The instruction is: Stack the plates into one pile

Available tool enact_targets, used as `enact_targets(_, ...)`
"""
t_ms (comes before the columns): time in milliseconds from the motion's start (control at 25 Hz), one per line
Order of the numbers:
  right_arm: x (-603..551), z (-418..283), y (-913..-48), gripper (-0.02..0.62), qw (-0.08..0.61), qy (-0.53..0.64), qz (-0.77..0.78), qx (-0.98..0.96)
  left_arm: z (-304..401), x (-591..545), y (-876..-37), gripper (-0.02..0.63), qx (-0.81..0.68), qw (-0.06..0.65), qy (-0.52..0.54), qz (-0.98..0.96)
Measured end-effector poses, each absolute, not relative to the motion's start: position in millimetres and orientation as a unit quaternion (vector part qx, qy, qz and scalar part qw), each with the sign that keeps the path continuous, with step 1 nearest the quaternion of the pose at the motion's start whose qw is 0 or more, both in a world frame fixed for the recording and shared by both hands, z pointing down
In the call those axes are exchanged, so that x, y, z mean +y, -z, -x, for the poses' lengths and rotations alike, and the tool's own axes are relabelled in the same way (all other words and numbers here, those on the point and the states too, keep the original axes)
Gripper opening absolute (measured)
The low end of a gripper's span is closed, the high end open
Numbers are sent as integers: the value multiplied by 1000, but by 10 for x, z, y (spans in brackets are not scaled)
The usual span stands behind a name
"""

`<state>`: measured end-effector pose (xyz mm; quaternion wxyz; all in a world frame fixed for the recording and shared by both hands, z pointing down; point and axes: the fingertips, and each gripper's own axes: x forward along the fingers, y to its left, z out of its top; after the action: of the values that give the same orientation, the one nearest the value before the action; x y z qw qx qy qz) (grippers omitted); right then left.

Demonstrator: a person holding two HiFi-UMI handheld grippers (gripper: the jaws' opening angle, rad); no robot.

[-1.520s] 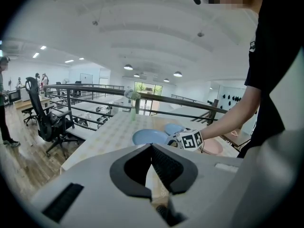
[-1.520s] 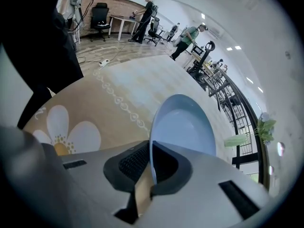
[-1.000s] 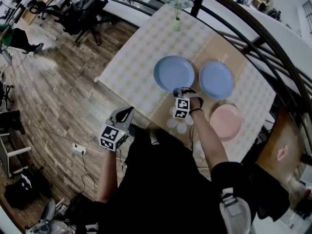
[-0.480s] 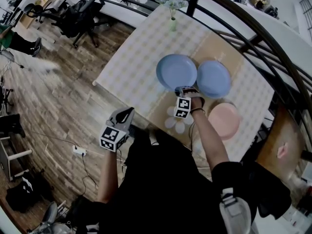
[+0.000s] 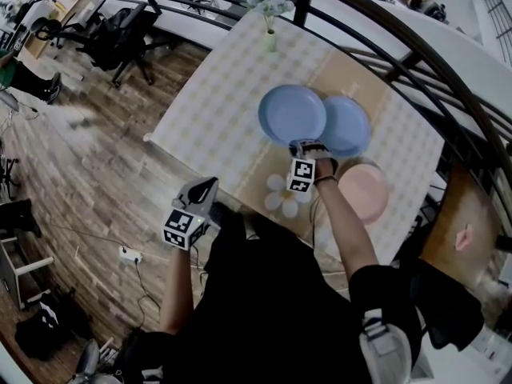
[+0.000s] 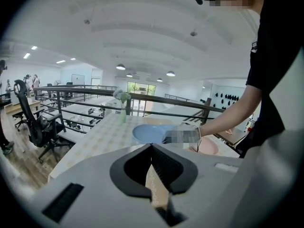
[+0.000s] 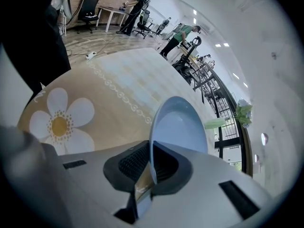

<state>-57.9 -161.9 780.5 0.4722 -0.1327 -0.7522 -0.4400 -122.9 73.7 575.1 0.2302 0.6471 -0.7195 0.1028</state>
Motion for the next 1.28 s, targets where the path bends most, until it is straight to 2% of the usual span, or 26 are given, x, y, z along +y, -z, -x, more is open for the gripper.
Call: enact_targets(1280,-2529,-506,-7654,15,528,362,-4,-768,761,-85,-5699,2,-628,215,-135,-736)
